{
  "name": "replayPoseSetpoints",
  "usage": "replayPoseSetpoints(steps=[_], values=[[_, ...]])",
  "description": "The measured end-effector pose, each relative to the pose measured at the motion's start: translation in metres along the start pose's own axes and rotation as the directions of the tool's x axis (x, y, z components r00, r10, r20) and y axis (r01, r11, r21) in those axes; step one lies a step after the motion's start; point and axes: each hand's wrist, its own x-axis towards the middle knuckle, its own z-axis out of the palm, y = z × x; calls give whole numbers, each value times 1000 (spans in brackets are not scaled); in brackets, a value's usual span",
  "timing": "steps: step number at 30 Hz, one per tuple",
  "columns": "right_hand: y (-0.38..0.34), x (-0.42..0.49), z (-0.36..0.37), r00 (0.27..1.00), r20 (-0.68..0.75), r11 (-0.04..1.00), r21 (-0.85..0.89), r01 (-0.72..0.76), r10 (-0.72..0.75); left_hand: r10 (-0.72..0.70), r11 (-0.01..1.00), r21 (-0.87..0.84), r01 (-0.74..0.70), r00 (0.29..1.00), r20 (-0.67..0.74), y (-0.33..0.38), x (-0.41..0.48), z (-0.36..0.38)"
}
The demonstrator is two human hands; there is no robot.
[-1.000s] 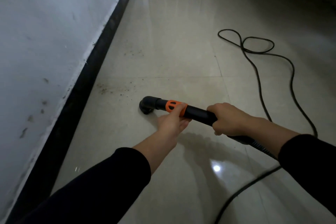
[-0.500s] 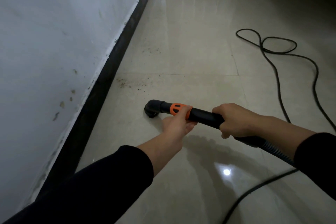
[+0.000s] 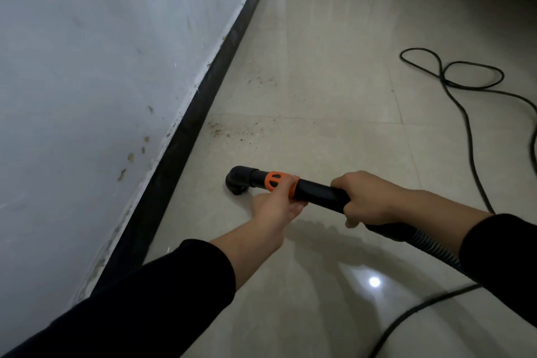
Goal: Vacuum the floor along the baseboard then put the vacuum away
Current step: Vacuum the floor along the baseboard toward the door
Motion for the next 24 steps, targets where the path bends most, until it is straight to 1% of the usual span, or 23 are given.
replayPoseSetpoints(steps=[3, 13, 24], values=[[-8, 5, 2, 1000, 10, 1000, -8, 26, -26, 19, 1000, -21, -19, 1000, -19, 3, 0, -9], [-32, 21, 14, 994, 36, 995, -26, 101, -100, 50, 999, -6, -51, 994, -97, 12, 6, -37], [-46, 35, 27, 987, 8, 986, -15, 163, -163, 92, 996, 31, -89, 987, -133, 17, 20, -60]])
